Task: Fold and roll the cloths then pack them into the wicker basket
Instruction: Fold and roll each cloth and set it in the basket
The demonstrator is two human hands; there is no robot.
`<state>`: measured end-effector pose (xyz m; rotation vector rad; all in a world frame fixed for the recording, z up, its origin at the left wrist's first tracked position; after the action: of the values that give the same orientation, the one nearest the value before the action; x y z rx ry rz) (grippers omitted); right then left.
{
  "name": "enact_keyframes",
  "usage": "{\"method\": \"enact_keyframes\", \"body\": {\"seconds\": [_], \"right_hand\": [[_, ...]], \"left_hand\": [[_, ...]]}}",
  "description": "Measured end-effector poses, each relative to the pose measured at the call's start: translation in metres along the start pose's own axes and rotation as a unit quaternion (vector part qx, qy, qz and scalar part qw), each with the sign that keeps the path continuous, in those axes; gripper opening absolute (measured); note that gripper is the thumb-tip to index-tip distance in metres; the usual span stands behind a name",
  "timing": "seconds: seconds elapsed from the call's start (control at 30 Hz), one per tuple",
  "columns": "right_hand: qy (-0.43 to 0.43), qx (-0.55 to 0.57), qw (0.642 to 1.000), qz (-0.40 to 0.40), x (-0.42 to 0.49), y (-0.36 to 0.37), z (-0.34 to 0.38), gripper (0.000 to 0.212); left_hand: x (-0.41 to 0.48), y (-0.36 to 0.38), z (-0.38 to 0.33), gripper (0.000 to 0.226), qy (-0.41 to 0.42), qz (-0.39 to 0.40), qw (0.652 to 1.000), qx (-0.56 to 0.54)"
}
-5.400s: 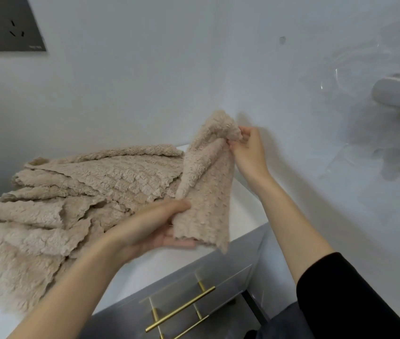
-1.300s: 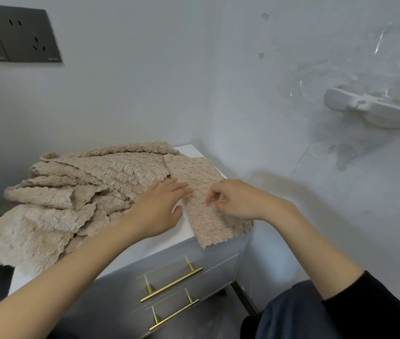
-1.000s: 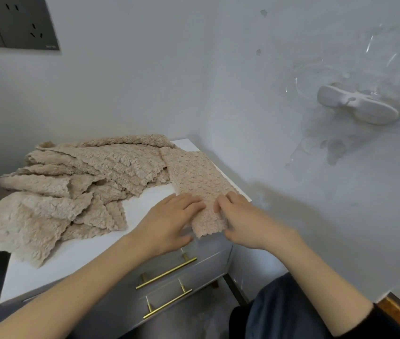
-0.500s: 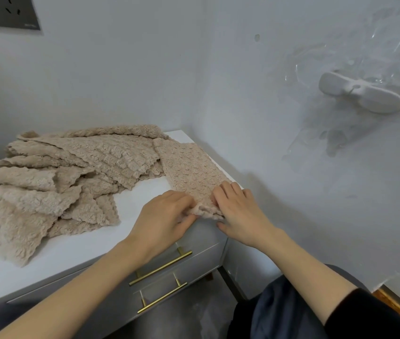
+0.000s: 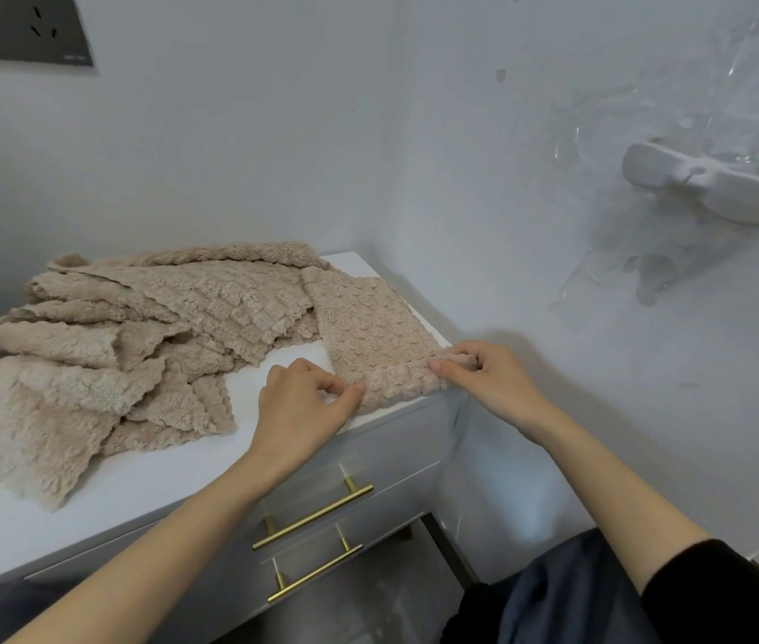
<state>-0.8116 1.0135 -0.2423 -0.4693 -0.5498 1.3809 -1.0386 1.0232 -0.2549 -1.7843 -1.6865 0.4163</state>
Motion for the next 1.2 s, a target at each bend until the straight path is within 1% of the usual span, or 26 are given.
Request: {"method": "enact_keyframes", "body": {"seconds": [0.07, 0.13, 0.23, 0.3, 0.37, 0.43, 0.47, 0.53, 0.6, 0.63, 0.67, 0.73, 0.77, 0.87, 1.0, 1.07, 1.1, 1.17, 1.2], "right_hand": [[0.023, 0.014, 0.999, -0.018, 0.003, -0.002, -0.005, 0.022], [0.035, -0.001, 0.999, -0.035, 0.006, -0.003, -0.010, 0.028], [0.032, -0.058, 0.995, -0.076, 0.010, -0.003, -0.012, 0.028], [0.012, -0.117, 0.986, -0.114, 0.008, -0.004, -0.007, 0.027], [-0.045, -0.211, 0.962, -0.165, 0.001, -0.007, 0.009, 0.026], [-0.154, -0.285, 0.923, -0.207, -0.010, -0.004, 0.033, 0.020], [-0.214, -0.293, 0.909, -0.205, -0.016, 0.002, 0.045, 0.020], [-0.325, -0.285, 0.888, -0.156, -0.031, 0.024, 0.064, 0.027], [-0.385, -0.290, 0.871, -0.090, -0.043, 0.049, 0.071, 0.028], [-0.388, -0.303, 0.868, -0.063, -0.045, 0.059, 0.069, 0.031], [-0.372, -0.319, 0.871, -0.030, -0.044, 0.066, 0.064, 0.034], [-0.312, -0.331, 0.890, 0.033, -0.040, 0.072, 0.053, 0.043], [-0.289, -0.330, 0.897, 0.050, -0.038, 0.070, 0.047, 0.046], [-0.243, -0.358, 0.900, 0.048, -0.028, 0.056, 0.030, 0.049], [-0.194, -0.378, 0.904, 0.040, -0.022, 0.036, 0.014, 0.048], [-0.190, -0.378, 0.905, 0.039, -0.022, 0.030, 0.011, 0.051], [-0.194, -0.377, 0.905, 0.040, -0.023, 0.030, 0.011, 0.054], [-0.209, -0.373, 0.903, 0.041, -0.022, 0.029, 0.012, 0.059], [-0.214, -0.368, 0.904, 0.041, -0.021, 0.027, 0.013, 0.059]], "left_hand": [[0.001, 0.000, 0.003, 0.027, -0.018, -0.001, 1.000, 0.009], [0.002, -0.001, 0.004, 0.030, -0.025, -0.010, 0.999, 0.026], [0.003, -0.002, 0.008, 0.029, -0.032, -0.026, 0.998, 0.050], [0.005, -0.001, 0.011, 0.027, -0.039, -0.029, 0.997, 0.059], [0.006, -0.001, 0.011, 0.027, -0.043, -0.033, 0.997, 0.063], [0.006, 0.000, 0.011, 0.028, -0.044, -0.033, 0.996, 0.064], [0.006, 0.001, 0.011, 0.028, -0.045, -0.031, 0.996, 0.064], [0.007, 0.001, 0.011, 0.028, -0.047, -0.026, 0.997, 0.063], [0.009, 0.001, 0.011, 0.027, -0.053, -0.021, 0.996, 0.066], [0.009, 0.001, 0.012, 0.026, -0.055, -0.019, 0.996, 0.069], [0.010, 0.001, 0.012, 0.026, -0.056, -0.017, 0.996, 0.071], [0.010, 0.001, 0.013, 0.024, -0.056, -0.017, 0.996, 0.071], [0.010, 0.001, 0.013, 0.023, -0.056, -0.018, 0.996, 0.070], [0.011, 0.002, 0.013, 0.023, -0.054, -0.018, 0.996, 0.068], [0.009, 0.001, 0.011, 0.024, -0.039, -0.021, 0.995, 0.085], [0.005, -0.003, 0.004, 0.023, 0.006, -0.053, 0.992, 0.117], [0.003, -0.005, -0.002, 0.022, 0.045, -0.074, 0.988, 0.129], [-0.004, -0.009, -0.020, 0.016, 0.157, -0.089, 0.975, 0.129], [-0.008, -0.008, -0.029, 0.012, 0.221, -0.080, 0.963, 0.134]]}}
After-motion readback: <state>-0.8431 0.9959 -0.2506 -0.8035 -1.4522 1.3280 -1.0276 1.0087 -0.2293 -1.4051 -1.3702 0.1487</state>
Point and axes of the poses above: each hand's wrist, its own x-axis towards the middle knuckle, its own y-axis out of the palm, z = x × y, the point moved 7 cm from there along x, towards the middle knuckle, and after that the axes turned 4 degrees about -x, right-handed, at the moved point
